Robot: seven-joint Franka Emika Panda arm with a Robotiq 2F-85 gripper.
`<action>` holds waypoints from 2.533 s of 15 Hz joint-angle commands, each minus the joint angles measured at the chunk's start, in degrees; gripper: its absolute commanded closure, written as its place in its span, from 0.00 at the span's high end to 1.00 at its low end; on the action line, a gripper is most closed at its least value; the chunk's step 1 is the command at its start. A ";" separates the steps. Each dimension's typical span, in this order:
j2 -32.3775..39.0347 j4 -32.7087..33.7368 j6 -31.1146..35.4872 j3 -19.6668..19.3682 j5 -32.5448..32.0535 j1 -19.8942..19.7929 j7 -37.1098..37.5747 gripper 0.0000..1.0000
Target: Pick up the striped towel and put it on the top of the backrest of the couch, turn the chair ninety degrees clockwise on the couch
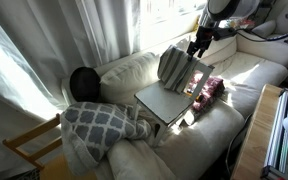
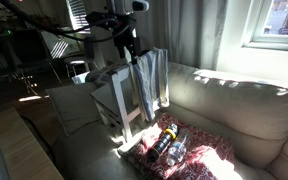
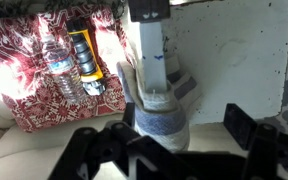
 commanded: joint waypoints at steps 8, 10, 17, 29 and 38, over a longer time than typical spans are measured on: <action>3.76 1.15 5.26 0.46 -0.45 -0.93 0.82 0.04; 3.49 1.30 5.26 0.37 -0.51 -1.07 1.11 0.08; 2.83 2.04 4.51 0.42 -0.60 -1.10 1.20 0.23; 1.97 1.77 4.20 0.23 -1.43 -1.30 1.16 0.07; 1.18 1.65 4.30 0.15 -1.66 -1.21 1.72 0.13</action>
